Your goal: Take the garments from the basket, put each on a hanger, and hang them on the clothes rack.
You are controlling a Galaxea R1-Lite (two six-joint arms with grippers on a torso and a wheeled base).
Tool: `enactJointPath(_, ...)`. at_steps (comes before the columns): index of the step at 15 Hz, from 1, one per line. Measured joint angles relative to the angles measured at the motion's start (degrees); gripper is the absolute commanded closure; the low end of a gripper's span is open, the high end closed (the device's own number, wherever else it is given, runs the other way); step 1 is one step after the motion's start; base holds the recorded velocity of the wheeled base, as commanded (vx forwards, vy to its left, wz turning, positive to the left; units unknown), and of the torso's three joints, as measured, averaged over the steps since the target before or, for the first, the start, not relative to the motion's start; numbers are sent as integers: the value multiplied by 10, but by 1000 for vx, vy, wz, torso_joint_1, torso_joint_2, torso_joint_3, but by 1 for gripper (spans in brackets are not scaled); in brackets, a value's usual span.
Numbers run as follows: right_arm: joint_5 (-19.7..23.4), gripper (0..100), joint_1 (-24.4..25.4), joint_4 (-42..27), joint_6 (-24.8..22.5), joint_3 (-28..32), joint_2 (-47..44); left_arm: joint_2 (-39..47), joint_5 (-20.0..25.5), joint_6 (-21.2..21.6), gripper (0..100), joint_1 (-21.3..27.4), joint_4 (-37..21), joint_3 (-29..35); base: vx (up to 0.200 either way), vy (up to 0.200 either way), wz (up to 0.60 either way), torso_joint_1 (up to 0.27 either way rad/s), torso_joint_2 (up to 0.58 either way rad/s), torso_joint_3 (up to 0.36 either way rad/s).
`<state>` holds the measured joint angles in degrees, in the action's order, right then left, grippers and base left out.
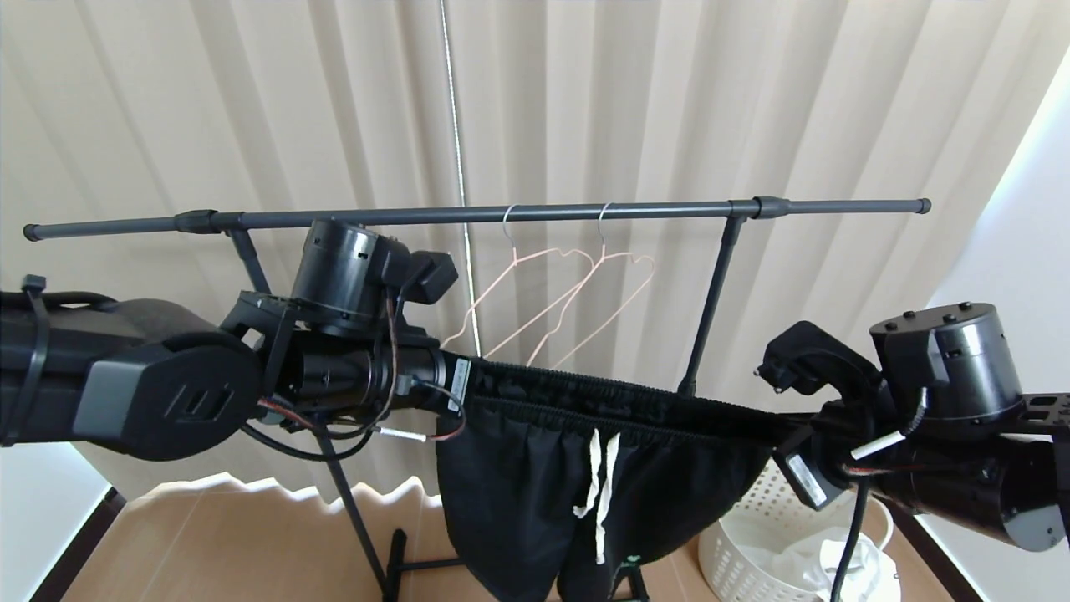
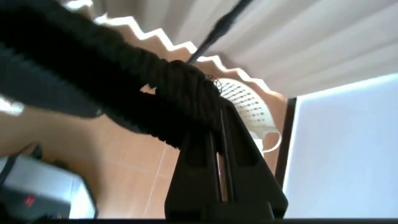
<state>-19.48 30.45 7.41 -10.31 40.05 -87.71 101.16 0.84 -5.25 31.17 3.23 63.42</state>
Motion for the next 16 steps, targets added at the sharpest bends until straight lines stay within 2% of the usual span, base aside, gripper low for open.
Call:
enactJointPath(3,39,100,73,-82,13,11,19,17,12,39,100,-5,-1,64,0,0,0,0,0,0)
enactJointPath(5,79,100,123,-101,39,18,23,32,22,52,100,-7,0,91,0,0,0,0,0,0)
enactJointPath(8,107,100,189,-104,132,45,5,61,36,54,100,-6,1,143,0,0,0,0,0,0)
enactJointPath(10,109,100,227,-102,194,75,-21,84,39,54,100,-5,1,182,0,0,0,0,0,0)
enactJointPath(12,110,100,266,-103,260,121,-55,102,61,55,100,-4,1,203,0,0,0,0,0,0)
enactJointPath(16,110,100,295,-100,342,202,-124,120,84,54,100,-1,2,226,0,0,0,0,0,0)
